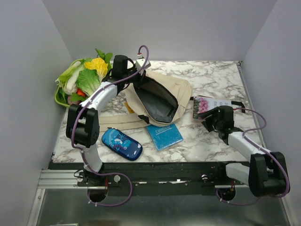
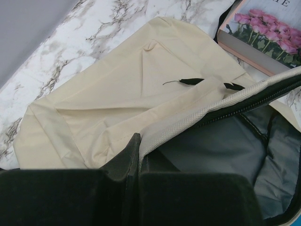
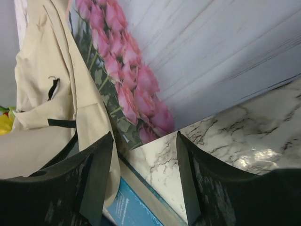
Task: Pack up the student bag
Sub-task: Pick up the book from the center of the board.
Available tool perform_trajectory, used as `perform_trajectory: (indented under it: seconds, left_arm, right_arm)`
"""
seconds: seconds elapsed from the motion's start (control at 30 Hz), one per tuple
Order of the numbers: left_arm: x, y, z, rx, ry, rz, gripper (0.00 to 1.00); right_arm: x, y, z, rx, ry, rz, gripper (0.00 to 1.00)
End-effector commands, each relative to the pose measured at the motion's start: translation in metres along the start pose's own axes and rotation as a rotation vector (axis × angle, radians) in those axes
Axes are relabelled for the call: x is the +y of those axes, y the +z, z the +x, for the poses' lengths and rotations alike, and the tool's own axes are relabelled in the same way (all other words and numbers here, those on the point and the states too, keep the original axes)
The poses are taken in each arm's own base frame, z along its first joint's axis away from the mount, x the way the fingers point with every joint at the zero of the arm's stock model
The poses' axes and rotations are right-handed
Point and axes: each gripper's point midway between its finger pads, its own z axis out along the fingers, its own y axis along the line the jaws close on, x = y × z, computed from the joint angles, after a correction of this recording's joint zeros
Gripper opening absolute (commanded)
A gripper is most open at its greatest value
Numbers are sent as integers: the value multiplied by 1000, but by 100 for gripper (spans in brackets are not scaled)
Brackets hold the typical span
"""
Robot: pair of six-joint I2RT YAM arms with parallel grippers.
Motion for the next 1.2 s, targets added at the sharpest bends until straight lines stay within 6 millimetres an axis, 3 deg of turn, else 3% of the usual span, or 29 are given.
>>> perform_trajectory:
  seconds: [0.0, 0.07, 0.3, 0.6, 1.17]
  left_arm:
    - [-2, -13, -26, -47, 44, -2, 0]
    - [-1, -13, -24, -43, 47, -6, 0]
    - [1, -12, -22, -35, 44, -8, 0]
    - [1, -13, -20, -25, 48, -8, 0]
    - [-2, -18, -11, -11, 33, -8, 0]
  right_arm:
    - [28, 5, 31, 130, 55, -158, 64]
    - [30, 7, 40, 146, 64, -154, 64]
    - [36, 18, 40, 113, 109, -155, 60]
    - [21, 32, 36, 54, 183, -32, 42]
    - [-3, 14, 25, -35, 89, 1, 11]
